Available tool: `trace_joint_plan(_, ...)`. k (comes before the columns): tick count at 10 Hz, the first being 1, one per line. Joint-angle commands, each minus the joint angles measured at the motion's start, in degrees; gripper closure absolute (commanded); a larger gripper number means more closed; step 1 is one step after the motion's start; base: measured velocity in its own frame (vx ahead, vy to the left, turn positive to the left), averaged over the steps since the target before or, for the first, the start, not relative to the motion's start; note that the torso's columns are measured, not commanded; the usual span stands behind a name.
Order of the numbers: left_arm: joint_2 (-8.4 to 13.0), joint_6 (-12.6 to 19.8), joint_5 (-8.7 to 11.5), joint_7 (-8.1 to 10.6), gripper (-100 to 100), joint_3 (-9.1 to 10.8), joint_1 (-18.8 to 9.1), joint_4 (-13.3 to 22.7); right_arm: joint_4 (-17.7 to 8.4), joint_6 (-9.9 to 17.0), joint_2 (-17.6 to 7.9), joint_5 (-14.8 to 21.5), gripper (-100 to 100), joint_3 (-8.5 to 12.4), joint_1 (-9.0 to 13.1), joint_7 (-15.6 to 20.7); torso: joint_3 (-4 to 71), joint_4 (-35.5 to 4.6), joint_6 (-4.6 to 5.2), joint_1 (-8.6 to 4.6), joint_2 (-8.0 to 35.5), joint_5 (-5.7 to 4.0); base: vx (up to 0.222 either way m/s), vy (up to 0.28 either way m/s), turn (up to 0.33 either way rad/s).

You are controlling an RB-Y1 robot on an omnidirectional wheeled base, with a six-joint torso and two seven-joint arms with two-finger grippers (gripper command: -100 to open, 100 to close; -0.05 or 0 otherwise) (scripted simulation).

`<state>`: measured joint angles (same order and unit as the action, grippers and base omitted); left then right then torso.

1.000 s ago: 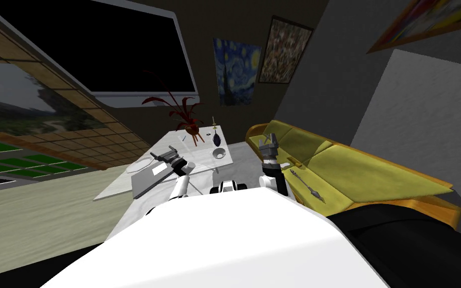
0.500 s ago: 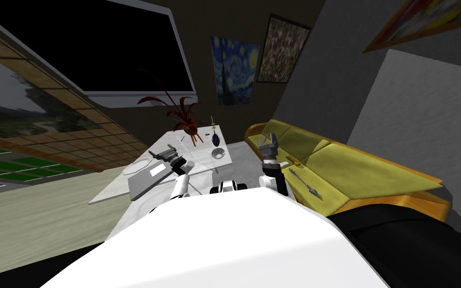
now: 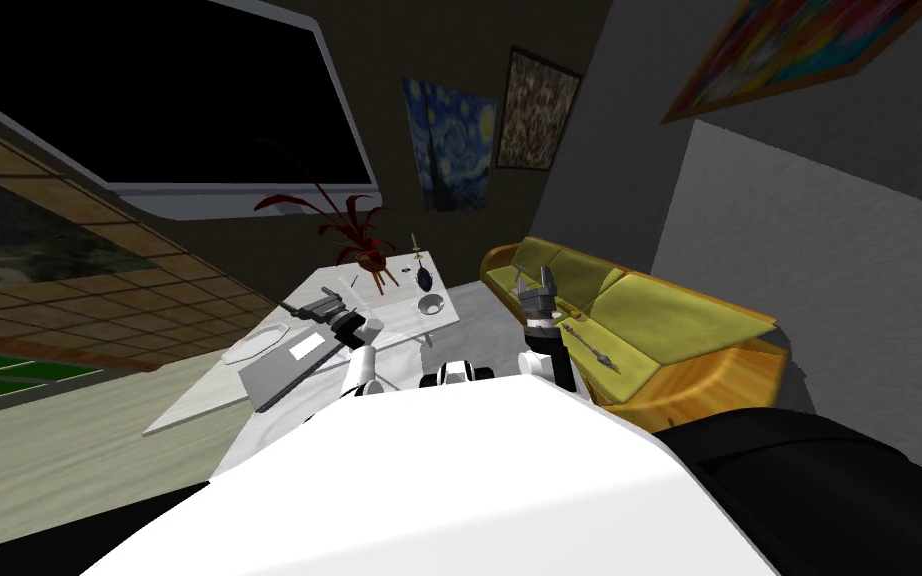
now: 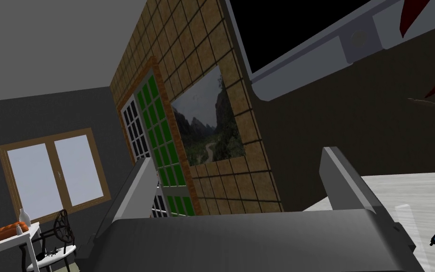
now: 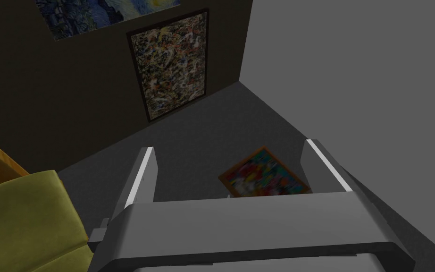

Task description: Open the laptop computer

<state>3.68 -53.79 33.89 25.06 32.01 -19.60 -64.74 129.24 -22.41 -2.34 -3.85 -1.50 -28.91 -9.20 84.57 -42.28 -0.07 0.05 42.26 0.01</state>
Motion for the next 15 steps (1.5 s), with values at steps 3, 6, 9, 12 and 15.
trace_joint_plan(3, -1.5, 2.3, -2.6, -1.57, -100, 6.21, -1.3, -2.8, 0.0, 0.0, 0.0, 0.0, 0, 0.0, 0.0, 0.0, 0.0, 0.0, 0.09, -0.06, 0.0, -0.01, -0.046, 0.025, -0.145)
trace_joint_plan(6, -2.8, 4.3, -5.1, -2.89, -100, 11.48, -2.7, -5.1, 0.0, 0.0, 0.0, 0.0, 0, 0.0, 0.0, 0.0, -0.1, 0.0, 0.10, -0.08, 0.2, -0.02, -0.080, 0.021, -0.210)
trace_joint_plan(9, -3.3, 5.4, -6.1, -3.50, -100, 13.52, -3.2, -6.3, 0.0, 0.0, 0.0, 0.0, 0, 0.0, 0.0, 0.0, 0.1, 0.0, 0.05, -0.04, -0.1, 0.00, -0.048, 0.020, -0.090)
trace_joint_plan(12, -3.3, 5.5, -6.1, -3.54, 0, 13.63, -3.2, -6.4, 0.0, 0.0, 0.0, 0.0, 0, 0.0, 0.0, 0.0, 0.0, 0.0, 0.07, -0.08, -0.1, -0.02, -0.002, 0.001, 0.001)
trace_joint_plan(15, -3.3, 5.5, -6.1, -3.54, 0, 13.63, -3.2, -6.4, 0.0, 0.0, 0.0, 0.0, 0, 0.0, 0.0, 0.0, 0.0, 0.0, 0.07, -0.05, 0.0, -0.01, 0.000, 0.000, 0.000)
